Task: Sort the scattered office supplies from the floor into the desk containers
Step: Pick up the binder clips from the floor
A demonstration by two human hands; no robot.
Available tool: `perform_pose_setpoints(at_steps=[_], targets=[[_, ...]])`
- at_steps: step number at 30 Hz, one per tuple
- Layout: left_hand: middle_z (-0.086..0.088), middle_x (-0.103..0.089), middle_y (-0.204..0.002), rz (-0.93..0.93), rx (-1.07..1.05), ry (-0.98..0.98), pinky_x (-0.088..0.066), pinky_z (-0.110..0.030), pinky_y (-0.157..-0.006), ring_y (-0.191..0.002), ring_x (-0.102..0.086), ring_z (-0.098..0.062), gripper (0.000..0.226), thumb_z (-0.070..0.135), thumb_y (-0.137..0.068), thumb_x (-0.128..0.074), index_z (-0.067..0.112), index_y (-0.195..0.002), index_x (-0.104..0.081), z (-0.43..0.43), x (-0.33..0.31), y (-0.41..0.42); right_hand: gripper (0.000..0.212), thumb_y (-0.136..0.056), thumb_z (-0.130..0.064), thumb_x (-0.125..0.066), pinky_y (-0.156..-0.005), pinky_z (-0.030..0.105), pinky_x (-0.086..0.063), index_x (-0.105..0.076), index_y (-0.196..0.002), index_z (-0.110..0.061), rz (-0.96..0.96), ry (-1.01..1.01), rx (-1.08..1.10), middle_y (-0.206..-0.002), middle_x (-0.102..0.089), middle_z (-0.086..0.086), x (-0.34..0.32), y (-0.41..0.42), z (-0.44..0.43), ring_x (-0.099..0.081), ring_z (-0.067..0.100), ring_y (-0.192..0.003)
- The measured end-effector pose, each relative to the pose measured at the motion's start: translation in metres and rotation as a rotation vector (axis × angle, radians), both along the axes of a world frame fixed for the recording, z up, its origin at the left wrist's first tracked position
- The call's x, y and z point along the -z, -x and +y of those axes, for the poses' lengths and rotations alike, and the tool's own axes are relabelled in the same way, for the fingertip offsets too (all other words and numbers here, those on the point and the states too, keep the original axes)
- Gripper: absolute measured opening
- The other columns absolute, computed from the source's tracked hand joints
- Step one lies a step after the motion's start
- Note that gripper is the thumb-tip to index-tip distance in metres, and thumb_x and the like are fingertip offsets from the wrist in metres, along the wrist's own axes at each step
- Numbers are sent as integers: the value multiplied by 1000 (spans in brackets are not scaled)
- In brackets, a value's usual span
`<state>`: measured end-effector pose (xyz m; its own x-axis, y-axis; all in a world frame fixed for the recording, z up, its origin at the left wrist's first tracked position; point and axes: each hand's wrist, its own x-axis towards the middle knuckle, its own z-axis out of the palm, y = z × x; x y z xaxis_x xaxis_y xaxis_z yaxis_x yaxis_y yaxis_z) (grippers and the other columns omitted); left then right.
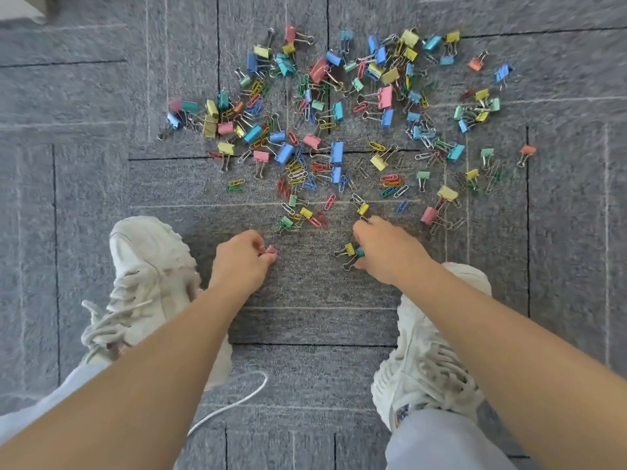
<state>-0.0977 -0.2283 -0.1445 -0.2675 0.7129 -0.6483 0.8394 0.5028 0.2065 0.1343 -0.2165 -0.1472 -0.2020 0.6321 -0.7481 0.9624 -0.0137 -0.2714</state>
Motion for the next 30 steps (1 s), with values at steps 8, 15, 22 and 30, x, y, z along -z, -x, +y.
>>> perform_pose_setpoints(at_steps=[8,15,22,30], targets=[[2,-60,-72,-77,-92,-97,-38,-29,-64,-71,-54,-14,19,27,-91,-64,18,-76,-57,-11,-17,-20,24,-93,-33,-65,-75,39,-48,-45,-93,-19,211,-2,91,-97,-44,1,5,-17,-9,-51,23,-83],[-3,-56,-66,-491,-584,24,-42,-30,-55,-59,-47,-18,12,3,-88,-47,10,-81,-51,-16,-36,-60,20,-85,4,-67,-78,40,-60,-51,-83,-7,917,332,1143,-89,-62,19,-16,-34,-2,-69,32,-78],[-9,-57,-64,-931,-1076,232,-45,-28,-50,-50,-50,-18,32,-5,-77,-29,7,-64,-54,-4,-35,-83,26,-81,9,-50,-74,33,-55,-67,-91,-8,1498,564,1352,-89,-63,11,-34,-43,28,-63,26,-84],[0,-59,-64,-523,-448,148,-37,-26,-53,-45,-40,-11,20,35,-89,-67,15,-88,-66,3,-4,-94,16,-64,-24,-52,-65,34,-46,-52,-72,-10,1375,494,1456,-80,-57,7,-29,-54,41,-55,25,-74]])
